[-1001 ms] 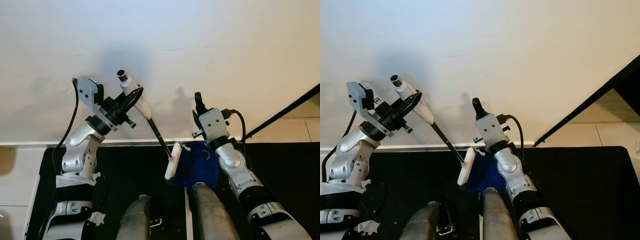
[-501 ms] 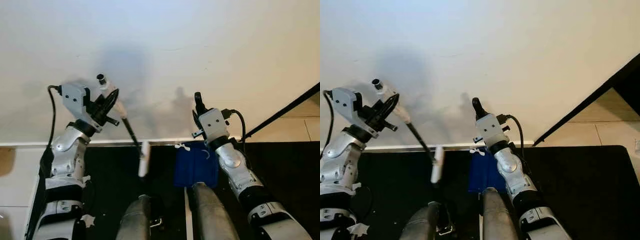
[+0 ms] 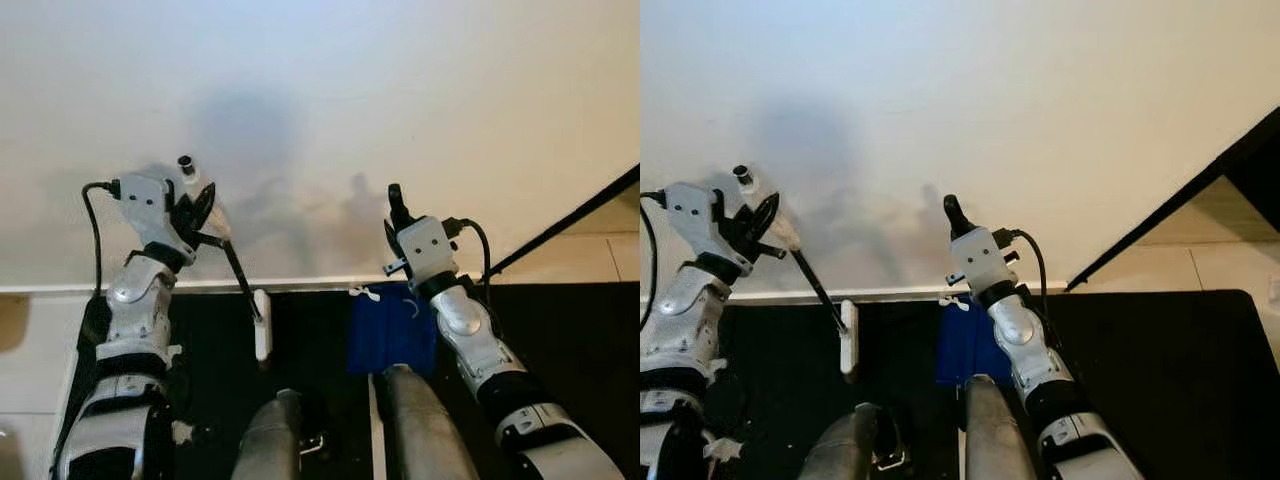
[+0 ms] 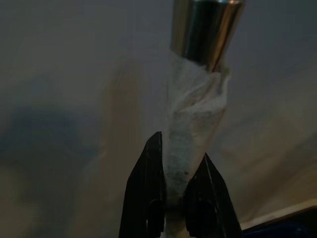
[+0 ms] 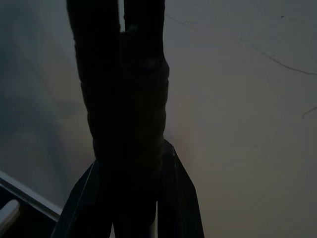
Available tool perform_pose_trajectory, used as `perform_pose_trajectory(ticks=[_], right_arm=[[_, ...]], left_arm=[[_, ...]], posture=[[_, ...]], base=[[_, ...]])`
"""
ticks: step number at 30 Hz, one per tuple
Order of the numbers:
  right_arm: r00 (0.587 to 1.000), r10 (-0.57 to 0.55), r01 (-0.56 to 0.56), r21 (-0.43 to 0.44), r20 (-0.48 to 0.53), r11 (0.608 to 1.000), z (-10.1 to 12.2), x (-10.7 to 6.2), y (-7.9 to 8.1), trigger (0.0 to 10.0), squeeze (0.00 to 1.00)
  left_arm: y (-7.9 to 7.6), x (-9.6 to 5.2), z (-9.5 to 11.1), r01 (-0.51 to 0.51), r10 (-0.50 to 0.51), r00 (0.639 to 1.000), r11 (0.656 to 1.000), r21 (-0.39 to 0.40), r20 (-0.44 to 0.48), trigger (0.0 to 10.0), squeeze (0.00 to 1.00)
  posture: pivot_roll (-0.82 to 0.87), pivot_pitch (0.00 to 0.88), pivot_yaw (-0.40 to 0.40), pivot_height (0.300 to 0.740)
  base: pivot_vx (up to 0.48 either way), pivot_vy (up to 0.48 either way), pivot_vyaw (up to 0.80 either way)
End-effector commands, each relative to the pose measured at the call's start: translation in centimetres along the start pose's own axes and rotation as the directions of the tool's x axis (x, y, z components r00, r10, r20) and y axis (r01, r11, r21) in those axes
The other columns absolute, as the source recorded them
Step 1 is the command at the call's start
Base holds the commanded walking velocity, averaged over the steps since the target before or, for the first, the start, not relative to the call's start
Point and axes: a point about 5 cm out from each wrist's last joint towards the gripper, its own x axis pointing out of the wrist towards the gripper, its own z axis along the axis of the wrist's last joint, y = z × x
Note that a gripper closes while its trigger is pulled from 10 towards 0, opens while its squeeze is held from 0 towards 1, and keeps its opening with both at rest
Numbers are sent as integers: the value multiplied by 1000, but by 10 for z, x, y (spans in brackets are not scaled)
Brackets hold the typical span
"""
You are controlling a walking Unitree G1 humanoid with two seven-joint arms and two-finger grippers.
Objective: Sweep floor
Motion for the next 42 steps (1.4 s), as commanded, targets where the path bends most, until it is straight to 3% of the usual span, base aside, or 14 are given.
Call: perform_pose_trajectory(ticks=[1, 6, 11, 14, 16, 17, 20, 21, 22, 29, 33, 40, 41, 42], right_arm=[[999, 24, -24, 5, -28, 1000, -7, -6, 8, 10000, 0], [999, 21, -21, 2, -25, 1000, -7, -8, 7, 10000, 0], [999, 18, -18, 1, -26, 1000, -7, -9, 7, 10000, 0], [999, 18, -18, 1, -26, 1000, -7, -9, 7, 10000, 0], [1000, 14, -14, 2, -27, 1000, -8, -9, 7, 10000, 0], [1000, 14, -14, 2, -27, 1000, -8, -9, 7, 10000, 0], [1000, 10, -10, 3, -27, 1000, -7, -9, 6, 10000, 0], [1000, 10, -10, 3, -27, 1000, -7, -9, 6, 10000, 0], [1000, 9, -9, 4, -27, 1000, -7, -8, 6, 10000, 0], [999, 5, -5, 5, -32, 1000, -9, -8, 5, 10000, 0], [999, 9, -8, 6, -38, 1000, -10, -7, 5, 10000, 0], [999, 0, 0, 7, -42, 1000, -12, -7, 1, 10000, 0], [999, -13, 14, 23, -51, 1000, -14, -8, -1, 10000, 0], [999, -13, 14, 23, -51, 1000, -14, -8, -1, 10000, 0]], left_arm=[[-12, 4, -6, 21, -21, 1000, 999, -35, -3, 10000, 31], [-51, 33, 0, 119, -114, 992, 986, -112, 52, 10000, 31], [-82, 51, 6, 209, -194, 976, 964, -165, 104, 10000, 31], [-87, 53, 7, 223, -206, 972, 959, -172, 112, 10000, 31], [-104, 60, 13, 295, -267, 951, 934, -200, 155, 10000, 31], [-104, 60, 13, 295, -267, 951, 934, -200, 155, 10000, 31], [-118, 61, 21, 435, -394, 894, 876, -207, 214, 10000, 27], [-118, 61, 21, 435, -394, 894, 876, -207, 214, 10000, 27], [-118, 57, 25, 508, -462, 854, 839, -192, 239, 10000, 20], [-101, 33, 45, 612, -559, 777, 779, -137, 289, 10000, 16], [-77, 10, 70, 563, -515, 798, 822, -85, 313, 10000, 16], [-53, -26, 78, 461, -431, 864, 884, -69, 259, 10000, 8], [-49, -38, 78, 432, -404, 889, 896, -103, 216, 10000, 12], [-49, -38, 78, 432, -404, 889, 896, -103, 216, 10000, 12]], posture=[[-132, 338, 40, 740], [-149, 343, 49, 740], [-156, 346, 54, 740], [-157, 346, 55, 740], [-157, 346, 55, 740], [-157, 346, 55, 740], [-143, 340, 59, 740], [-143, 340, 59, 740], [-143, 340, 59, 740], [-90, 322, 65, 740], [-61, 302, 67, 740], [-13, 269, 75, 740], [-1, 262, 76, 740], [-1, 262, 76, 740]], base=[[0, 0, 0], [0, 0, 0], [0, 0, 0], [0, 0, 0], [0, 0, 0], [0, 0, 0], [0, 0, 0], [0, 0, 0], [0, 0, 0], [0, 0, 0], [0, 0, 0], [0, 0, 0], [0, 0, 0], [0, 0, 0]])
